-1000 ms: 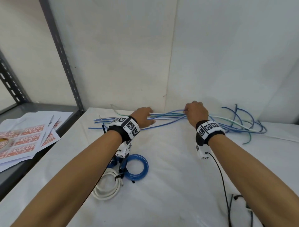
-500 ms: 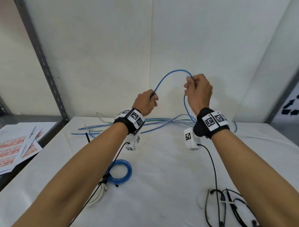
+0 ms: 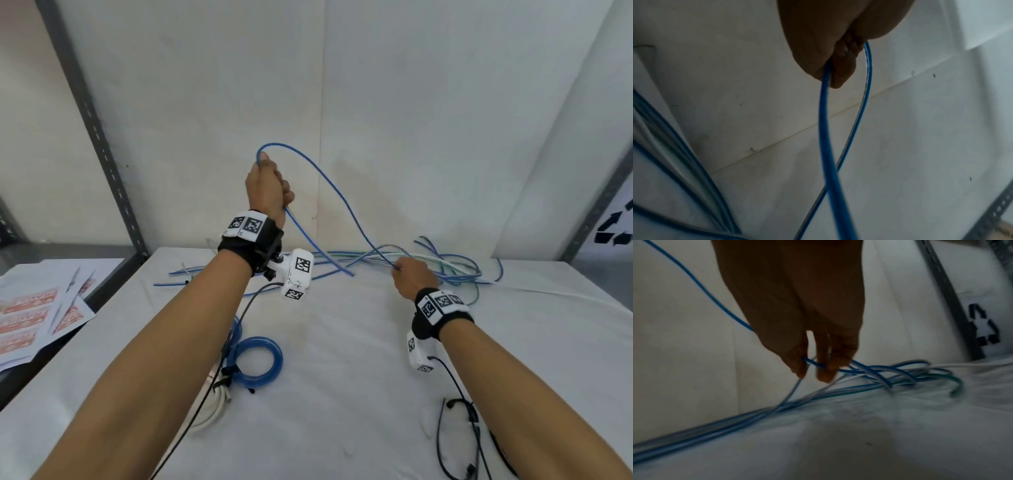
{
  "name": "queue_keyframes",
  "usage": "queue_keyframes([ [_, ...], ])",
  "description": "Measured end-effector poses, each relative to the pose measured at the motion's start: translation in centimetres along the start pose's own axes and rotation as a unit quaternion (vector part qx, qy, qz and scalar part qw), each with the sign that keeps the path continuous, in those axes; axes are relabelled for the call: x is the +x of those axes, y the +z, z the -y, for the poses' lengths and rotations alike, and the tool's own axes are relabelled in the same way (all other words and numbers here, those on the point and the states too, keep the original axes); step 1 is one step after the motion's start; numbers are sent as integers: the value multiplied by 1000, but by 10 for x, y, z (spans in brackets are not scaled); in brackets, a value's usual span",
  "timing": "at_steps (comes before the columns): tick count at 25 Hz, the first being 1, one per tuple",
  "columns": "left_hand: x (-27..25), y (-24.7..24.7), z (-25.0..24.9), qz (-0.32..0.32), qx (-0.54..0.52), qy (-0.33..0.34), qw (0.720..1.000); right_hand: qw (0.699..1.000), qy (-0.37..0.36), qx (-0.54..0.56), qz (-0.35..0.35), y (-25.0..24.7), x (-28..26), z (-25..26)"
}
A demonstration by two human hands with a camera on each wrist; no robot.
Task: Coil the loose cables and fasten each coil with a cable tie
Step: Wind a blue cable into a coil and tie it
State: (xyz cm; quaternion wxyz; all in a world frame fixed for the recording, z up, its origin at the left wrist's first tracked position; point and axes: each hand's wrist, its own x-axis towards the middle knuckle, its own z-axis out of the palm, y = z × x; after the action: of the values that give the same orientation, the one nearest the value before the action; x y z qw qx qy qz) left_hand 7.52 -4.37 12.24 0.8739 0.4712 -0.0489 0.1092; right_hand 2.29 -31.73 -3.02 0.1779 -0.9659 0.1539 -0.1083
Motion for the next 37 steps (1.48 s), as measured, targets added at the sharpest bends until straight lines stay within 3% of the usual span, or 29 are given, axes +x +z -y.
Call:
queue_keyframes([
  [1,4,-8,-3,-14,-13,-1,1000,999,32,-11,14,-1,-2,-5],
  [3,8,-18,-4,-26,-18,-4,999,998,53,19,-39,-8,-3,-1],
  [5,4,-22,3,-16,-11,-15,1000,979,44,157,-121,-24,0,19],
  [7,-5,-18,12,5,-16,-32,999,917,43,355,-175,-50,7,44],
  [10,-17,-11,19,48,1,-39,998,818,14,547,-178,-96,5,82],
  [12,-27,-5,23,91,46,-29,994,780,-12,610,-136,-119,-4,102],
  [15,-45,4,28,138,50,-70,987,738,-57,667,-87,-132,-15,119],
  [17,-50,3,29,132,19,-98,986,764,-72,631,-116,-128,-16,123],
  [19,-48,-5,30,86,-44,-106,990,805,-48,580,-113,-110,-11,113],
  [21,-39,-18,30,16,-98,-92,991,866,-3,498,-38,-85,-4,92],
  [23,-29,-30,30,-60,-125,-70,988,957,11,284,49,-64,-8,77],
  [24,-25,-36,30,-93,-133,-60,985,974,-4,213,72,-54,-11,74],
  [26,-22,-42,34,-144,-137,-46,979,955,-58,270,108,-42,-27,79],
  [29,-24,-46,41,-207,-123,-32,970,886,-137,419,146,-36,-55,98],
  [31,-26,-48,45,-224,-115,-32,967,837,-156,517,86,-33,-66,114],
  [33,-32,-50,48,-213,-105,-25,971,810,-161,564,9,-32,-70,128],
  [35,-39,-53,47,-163,-106,-37,980,812,-148,561,-66,-20,-66,132],
  [37,-46,-61,48,-94,-72,-52,992,833,-112,521,-151,-7,-59,131],
])
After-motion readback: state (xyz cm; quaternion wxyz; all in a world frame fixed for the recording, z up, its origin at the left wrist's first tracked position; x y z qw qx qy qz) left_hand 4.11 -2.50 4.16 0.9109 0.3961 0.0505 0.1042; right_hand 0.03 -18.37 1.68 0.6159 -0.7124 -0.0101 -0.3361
